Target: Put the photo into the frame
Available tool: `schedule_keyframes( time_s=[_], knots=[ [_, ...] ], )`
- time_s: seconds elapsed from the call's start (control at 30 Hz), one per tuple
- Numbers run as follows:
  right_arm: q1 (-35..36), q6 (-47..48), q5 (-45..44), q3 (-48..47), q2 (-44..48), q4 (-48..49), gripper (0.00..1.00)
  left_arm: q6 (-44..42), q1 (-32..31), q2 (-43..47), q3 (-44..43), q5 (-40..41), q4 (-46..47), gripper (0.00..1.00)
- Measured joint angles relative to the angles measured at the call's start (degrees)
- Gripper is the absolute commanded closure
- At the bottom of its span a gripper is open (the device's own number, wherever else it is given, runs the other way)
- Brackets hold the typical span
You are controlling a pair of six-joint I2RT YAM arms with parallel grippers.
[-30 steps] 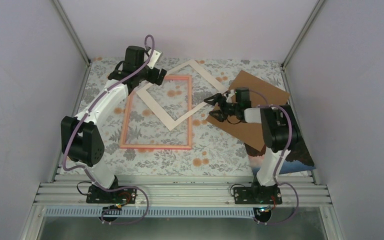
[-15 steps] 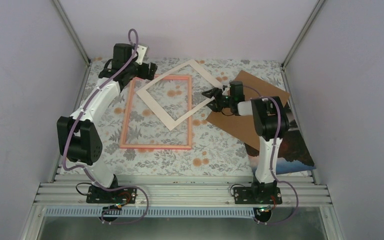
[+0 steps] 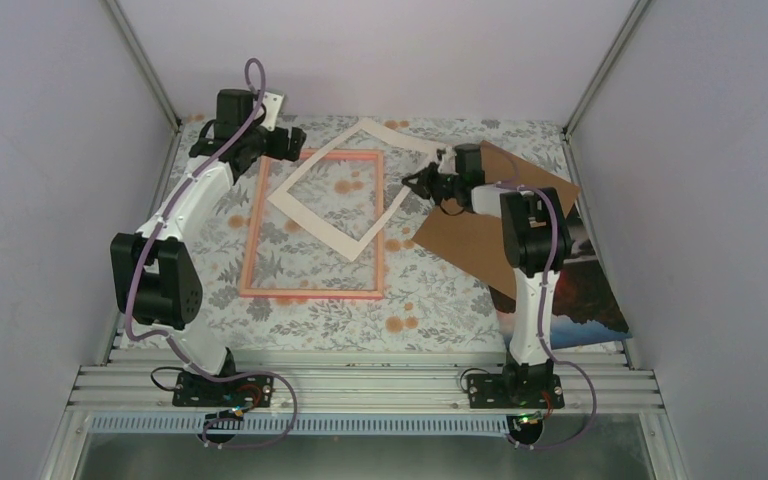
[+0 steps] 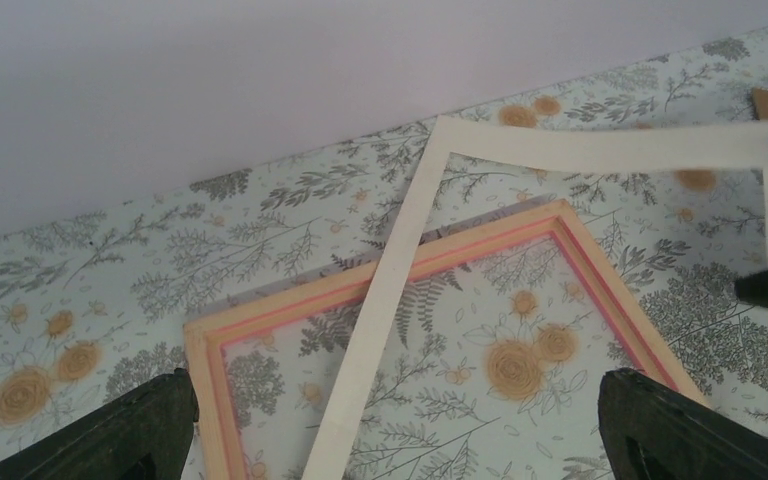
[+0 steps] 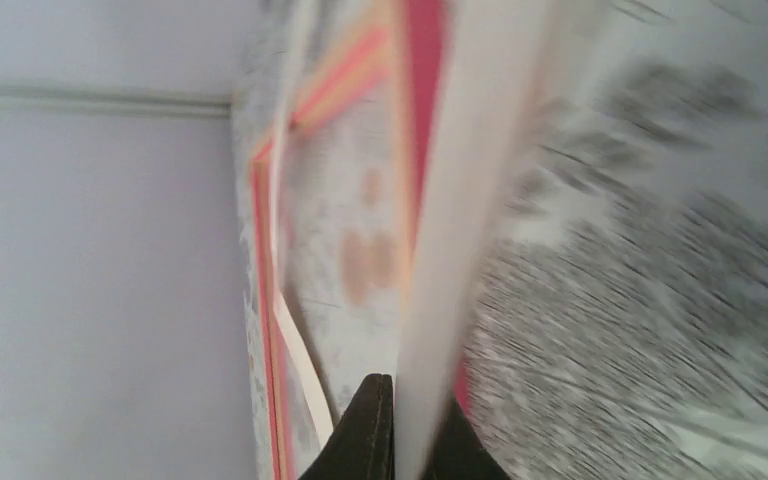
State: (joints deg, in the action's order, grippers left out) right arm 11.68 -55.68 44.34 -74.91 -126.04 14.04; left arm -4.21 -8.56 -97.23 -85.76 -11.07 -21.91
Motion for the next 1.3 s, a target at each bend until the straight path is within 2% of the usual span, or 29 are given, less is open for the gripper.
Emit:
schedule_keyframes(
  time_s=[0.2, 0.43, 0.57, 0.83, 1.07, 1.3],
  knots=[
    [0.72, 13.46, 5.57, -6.91, 2.21, -5.88, 0.96, -0.04, 0.76, 0.02, 0.74, -0.15, 0.0, 0.0],
    [2.21, 30.86, 12.68, -12.44, 3.02, -19.1, 0.96, -0.07, 1.62, 0.24, 0.76, -0.11, 0.07, 0.0],
    [2.6, 37.59, 15.58, -15.13, 2.93, -27.02, 0.96, -0.07, 1.77, 0.31, 0.81, -0.07, 0.04, 0.0],
    [4.02, 43.69, 18.78, -25.14, -3.19, -36.04, 0.96, -0.28, 1.75, 0.35, 0.81, -0.11, 0.07, 0.0],
    [7.91, 43.67, 19.3, -30.21, -9.9, -39.91, 0.96, -0.87, 1.75, 0.35, 0.83, 0.11, 0.22, 0.01],
    [10.12, 45.24, 17.86, -34.25, -11.96, -43.89, 0.96, -1.16, 1.77, 0.57, 1.73, 0.55, 0.37, 0.01]
  ],
)
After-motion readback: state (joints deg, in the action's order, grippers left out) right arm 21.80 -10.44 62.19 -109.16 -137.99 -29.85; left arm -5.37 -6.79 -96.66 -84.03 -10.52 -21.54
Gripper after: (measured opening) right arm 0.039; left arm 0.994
